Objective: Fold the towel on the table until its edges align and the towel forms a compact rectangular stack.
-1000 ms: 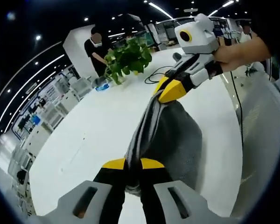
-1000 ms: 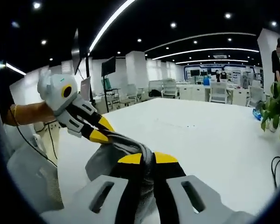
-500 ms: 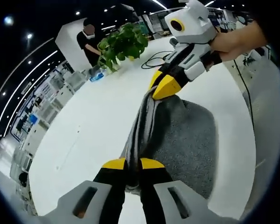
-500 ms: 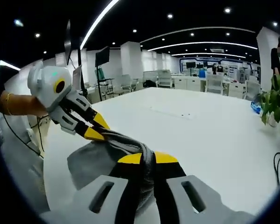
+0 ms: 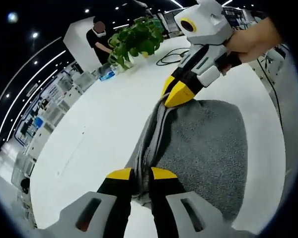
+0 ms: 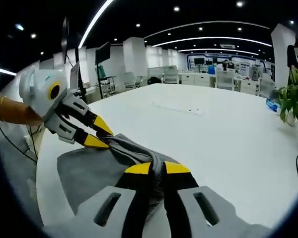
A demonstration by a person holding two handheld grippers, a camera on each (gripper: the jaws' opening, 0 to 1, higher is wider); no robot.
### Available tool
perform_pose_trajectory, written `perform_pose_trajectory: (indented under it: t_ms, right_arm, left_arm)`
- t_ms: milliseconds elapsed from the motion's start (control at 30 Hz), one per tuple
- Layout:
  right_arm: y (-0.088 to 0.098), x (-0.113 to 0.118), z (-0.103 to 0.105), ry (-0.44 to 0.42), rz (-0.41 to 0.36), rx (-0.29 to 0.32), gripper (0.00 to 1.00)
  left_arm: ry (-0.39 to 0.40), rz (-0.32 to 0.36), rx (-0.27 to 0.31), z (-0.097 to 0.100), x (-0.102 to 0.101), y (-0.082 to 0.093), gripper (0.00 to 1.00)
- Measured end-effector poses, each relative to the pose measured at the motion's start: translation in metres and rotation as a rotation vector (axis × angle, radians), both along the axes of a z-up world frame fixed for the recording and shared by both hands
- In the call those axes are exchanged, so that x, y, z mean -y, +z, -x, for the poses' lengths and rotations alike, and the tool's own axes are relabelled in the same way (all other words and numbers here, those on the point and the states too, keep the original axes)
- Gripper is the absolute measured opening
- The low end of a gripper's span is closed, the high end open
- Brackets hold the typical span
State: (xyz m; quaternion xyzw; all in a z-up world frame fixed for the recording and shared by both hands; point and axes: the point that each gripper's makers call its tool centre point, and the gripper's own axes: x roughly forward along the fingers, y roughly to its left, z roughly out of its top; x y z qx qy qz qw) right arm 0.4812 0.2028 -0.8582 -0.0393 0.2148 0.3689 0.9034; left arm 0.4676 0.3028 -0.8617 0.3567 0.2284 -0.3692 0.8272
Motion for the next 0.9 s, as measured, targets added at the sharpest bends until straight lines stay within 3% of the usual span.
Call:
perform_pose_trajectory:
  t_ms: [167, 200, 233, 300, 433, 567, 800, 900]
  right_arm:
    - [-0.003, 0.0, -0.003, -0.006, -0.015, -0.012, 0.07]
    - [-0.003, 0.0, -0.004, -0.012, -0.03, -0.019, 0.08]
    - [-0.003, -0.001, -0.004, -0.016, -0.046, -0.023, 0.08]
    - [0.0, -0.001, -0.004, -0.019, -0.078, -0.031, 0.1]
    - [0.003, -0.003, -0.003, -0.012, -0.088, -0.02, 0.16]
    - [0.005, -0.002, 0.0, -0.008, -0.098, -0.027, 0.26]
    - [-0.001, 0.011, -0.003, -0.049, -0.107, -0.037, 0.23]
    - [-0.005, 0.019, -0.008, -0.08, -0.105, -0.049, 0.21]
  left_arm:
    - [0.017, 0.03, -0.02, -0.005, -0.003, -0.004, 0.15]
    - [0.025, 0.075, -0.048, -0.003, 0.0, -0.005, 0.16]
    - [0.027, 0.17, -0.085, -0.001, 0.007, -0.002, 0.16]
    - [0.047, 0.239, -0.12, -0.002, 0.007, 0.001, 0.19]
    - [0.055, 0.212, -0.115, -0.006, -0.001, -0.002, 0.24]
    - [0.124, 0.248, -0.117, -0.01, -0.012, -0.001, 0.25]
    - [0.262, 0.353, -0.172, -0.017, -0.03, -0.008, 0.25]
    - [0.3, 0.334, -0.183, -0.019, -0.038, -0.015, 0.26]
